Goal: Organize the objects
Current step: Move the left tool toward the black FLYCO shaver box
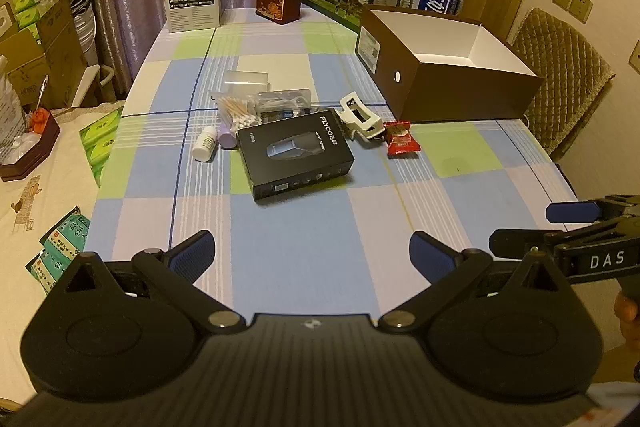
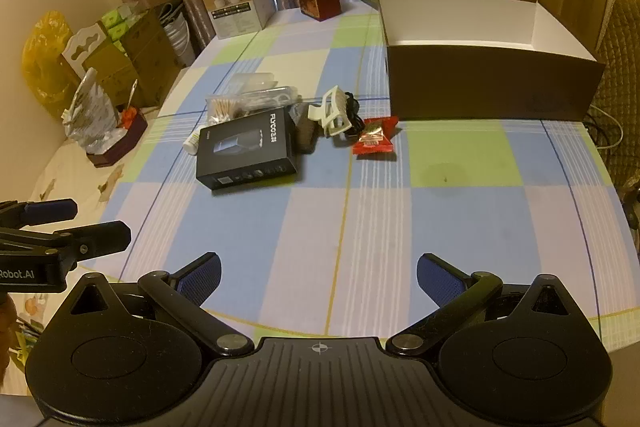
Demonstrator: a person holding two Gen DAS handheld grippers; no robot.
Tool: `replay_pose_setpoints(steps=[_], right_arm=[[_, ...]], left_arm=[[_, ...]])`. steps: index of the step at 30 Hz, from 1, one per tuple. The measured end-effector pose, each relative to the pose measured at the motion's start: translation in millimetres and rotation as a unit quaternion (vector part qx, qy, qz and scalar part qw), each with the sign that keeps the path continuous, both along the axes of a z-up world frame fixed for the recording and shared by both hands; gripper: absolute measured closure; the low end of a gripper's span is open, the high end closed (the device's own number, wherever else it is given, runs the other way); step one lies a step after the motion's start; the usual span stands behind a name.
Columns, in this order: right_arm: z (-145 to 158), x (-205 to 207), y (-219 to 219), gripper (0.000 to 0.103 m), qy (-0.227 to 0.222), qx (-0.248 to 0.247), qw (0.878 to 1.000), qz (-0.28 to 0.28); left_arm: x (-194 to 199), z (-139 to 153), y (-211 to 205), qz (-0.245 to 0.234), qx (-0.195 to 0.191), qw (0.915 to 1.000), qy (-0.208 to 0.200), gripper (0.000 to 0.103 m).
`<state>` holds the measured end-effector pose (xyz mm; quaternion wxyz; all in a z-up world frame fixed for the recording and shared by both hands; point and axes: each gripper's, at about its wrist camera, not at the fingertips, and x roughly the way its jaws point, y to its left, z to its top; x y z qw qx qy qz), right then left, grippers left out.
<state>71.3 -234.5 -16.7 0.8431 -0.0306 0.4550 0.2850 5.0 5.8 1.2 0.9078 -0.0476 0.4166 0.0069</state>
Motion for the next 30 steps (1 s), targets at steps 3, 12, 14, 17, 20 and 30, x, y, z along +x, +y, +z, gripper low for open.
replay_pose_setpoints(steps=[3, 12, 14, 17, 20, 30], right_arm=[[-1, 2, 2, 0.002, 0.001, -0.001, 1.0, 0.002], [-1, 9, 5, 0.002, 0.004, -0.004, 1.0, 0.007], [-1, 10, 6, 0.002, 0.004, -0.005, 1.0, 0.007], [-1, 14, 7, 0.002, 0.005, -0.006, 1.0, 0.009], [-1, 17, 8, 0.002, 0.006, -0.008, 1.0, 0.009], [-2, 29, 12, 0.002, 0.008, -0.01, 1.0, 0.014]], left_arm=[[3, 0, 2, 0.002, 0.0, 1.0, 0.0, 0.001], [10, 0, 4, 0.004, -0.002, 1.0, 0.002, 0.001], [13, 1, 5, 0.004, -0.003, 1.0, 0.004, 0.001], [16, 1, 5, 0.004, -0.003, 1.0, 0.004, 0.001], [18, 1, 5, 0.005, -0.004, 1.0, 0.004, 0.001], [32, 0, 10, 0.009, -0.007, 0.9999, 0.007, 0.001]])
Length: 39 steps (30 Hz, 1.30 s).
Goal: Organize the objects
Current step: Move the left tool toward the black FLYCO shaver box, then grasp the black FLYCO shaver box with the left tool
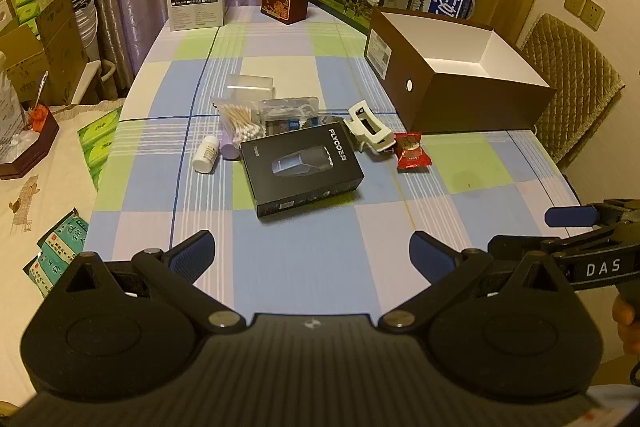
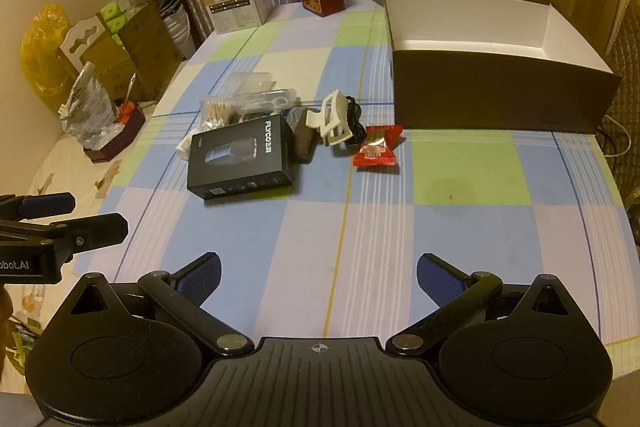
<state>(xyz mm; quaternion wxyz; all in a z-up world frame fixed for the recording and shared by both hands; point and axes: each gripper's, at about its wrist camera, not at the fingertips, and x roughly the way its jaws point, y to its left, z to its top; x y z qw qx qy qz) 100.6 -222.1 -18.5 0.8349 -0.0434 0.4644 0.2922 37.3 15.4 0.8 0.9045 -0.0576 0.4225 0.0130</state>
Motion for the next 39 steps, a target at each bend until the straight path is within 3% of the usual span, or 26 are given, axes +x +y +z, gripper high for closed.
replay_pose_setpoints(steps=[26, 39], right_arm=[[-20, 44, 0, 0.002, 0.014, -0.005, 1.0, -0.021], [-44, 77, -26, 0.002, 0.023, -0.019, 0.996, -0.079]], left_arm=[[44, -13, 12, -0.006, -0.003, 0.9999, 0.008, 0.001], [94, -45, 21, -0.096, 0.026, 0.9949, -0.013, 0.001]])
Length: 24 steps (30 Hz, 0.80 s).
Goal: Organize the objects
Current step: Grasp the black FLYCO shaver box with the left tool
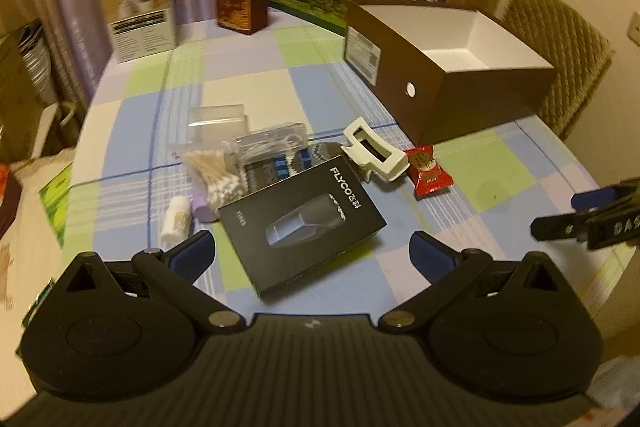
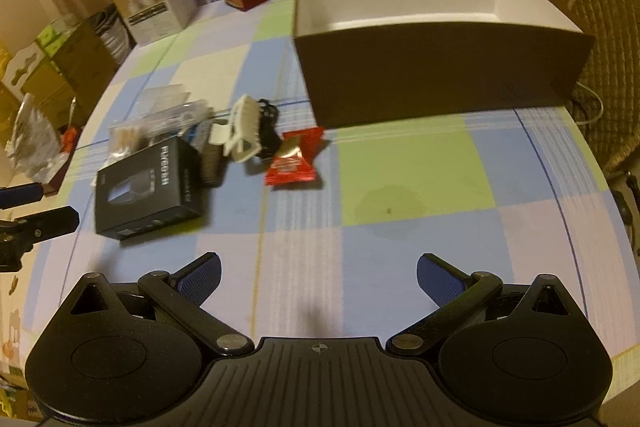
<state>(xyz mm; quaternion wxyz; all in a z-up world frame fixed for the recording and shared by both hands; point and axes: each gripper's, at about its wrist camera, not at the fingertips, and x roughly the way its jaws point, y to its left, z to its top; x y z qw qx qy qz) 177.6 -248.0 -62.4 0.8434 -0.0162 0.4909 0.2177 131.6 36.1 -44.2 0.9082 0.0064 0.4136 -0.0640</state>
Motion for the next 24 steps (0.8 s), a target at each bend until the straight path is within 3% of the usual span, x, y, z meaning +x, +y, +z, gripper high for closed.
replay_pose_setpoints(steps=[10, 17, 24], right_arm=[[-9, 9, -23, 0.002, 0.016, -0.007, 0.999, -0.035], [-14, 11, -33, 0.002, 0.03, -0.008, 0.998, -0.048], [-15, 12, -41, 0.002, 0.036, -0.007, 0.998, -0.055]], left_arm=[[54, -35, 2, -0.077, 0.02, 0.9968, 0.01, 0.001], [87, -57, 5, -0.093, 0.02, 0.9949, 0.035, 0.001], [75, -68, -2, -0.091, -0.005, 0.9932, 0.072, 0.001]])
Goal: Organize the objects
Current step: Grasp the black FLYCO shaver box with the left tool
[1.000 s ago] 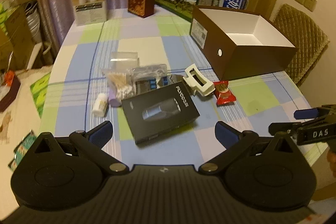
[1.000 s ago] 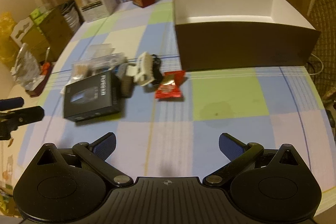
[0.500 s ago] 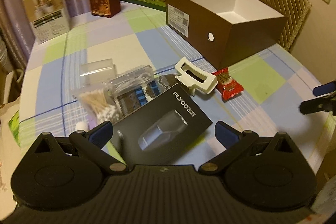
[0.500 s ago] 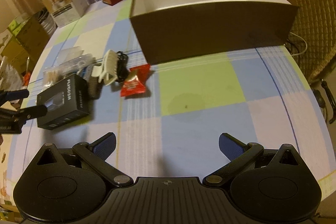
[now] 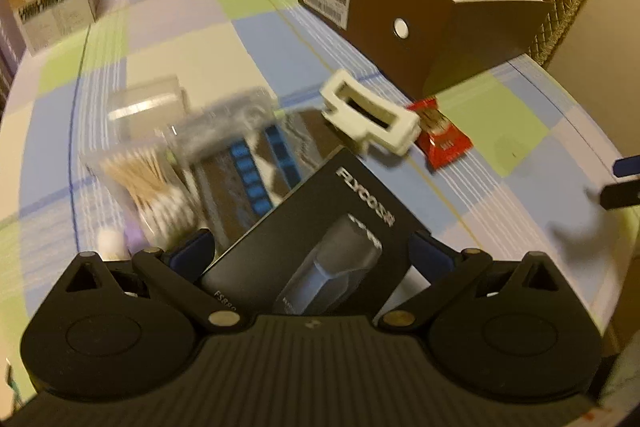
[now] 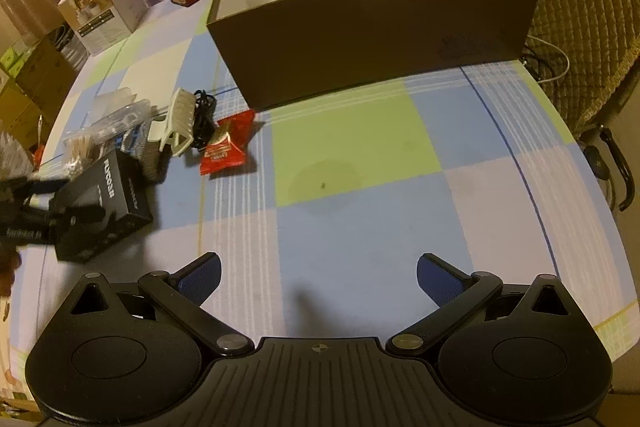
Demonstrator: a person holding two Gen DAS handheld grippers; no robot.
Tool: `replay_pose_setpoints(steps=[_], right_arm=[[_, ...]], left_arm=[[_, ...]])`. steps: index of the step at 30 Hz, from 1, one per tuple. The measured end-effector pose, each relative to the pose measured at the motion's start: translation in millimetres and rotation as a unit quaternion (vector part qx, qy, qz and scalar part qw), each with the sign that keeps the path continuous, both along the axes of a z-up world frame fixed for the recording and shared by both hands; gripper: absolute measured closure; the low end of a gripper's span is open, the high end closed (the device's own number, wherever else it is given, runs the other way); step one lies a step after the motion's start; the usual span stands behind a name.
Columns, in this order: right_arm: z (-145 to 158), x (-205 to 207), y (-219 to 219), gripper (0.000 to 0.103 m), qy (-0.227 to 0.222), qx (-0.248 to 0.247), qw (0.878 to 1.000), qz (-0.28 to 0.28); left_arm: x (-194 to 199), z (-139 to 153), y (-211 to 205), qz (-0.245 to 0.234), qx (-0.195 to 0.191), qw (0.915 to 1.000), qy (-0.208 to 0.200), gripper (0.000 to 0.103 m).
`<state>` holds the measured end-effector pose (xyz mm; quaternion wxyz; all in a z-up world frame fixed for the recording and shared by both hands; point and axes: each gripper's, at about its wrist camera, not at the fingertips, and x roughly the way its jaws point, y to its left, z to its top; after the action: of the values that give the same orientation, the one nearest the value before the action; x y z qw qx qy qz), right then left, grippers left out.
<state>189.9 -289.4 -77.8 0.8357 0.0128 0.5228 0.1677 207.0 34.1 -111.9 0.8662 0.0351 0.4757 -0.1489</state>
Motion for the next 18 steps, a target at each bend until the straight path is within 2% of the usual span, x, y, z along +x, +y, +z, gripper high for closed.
replay_pose_setpoints(steps=[5, 8, 12, 18], right_arm=[[-2, 4, -3, 0.002, 0.005, -0.002, 1.0, 0.003], [-3, 8, -3, 0.002, 0.008, -0.001, 1.0, 0.01], [-4, 11, -3, 0.002, 0.008, 0.002, 1.0, 0.021], [-7, 16, -7, 0.002, 0.011, 0.004, 0.999, 0.032]], left_arm=[[-25, -9, -15, 0.031, -0.015, 0.9989, 0.032, 0.001], [-38, -16, -26, 0.05, 0.006, 0.9981, 0.037, 0.002], [-50, -10, -38, 0.049, 0.038, 0.9979, 0.017, 0.001], [-32, -13, -48, 0.035, 0.061, 0.9974, 0.015, 0.001]])
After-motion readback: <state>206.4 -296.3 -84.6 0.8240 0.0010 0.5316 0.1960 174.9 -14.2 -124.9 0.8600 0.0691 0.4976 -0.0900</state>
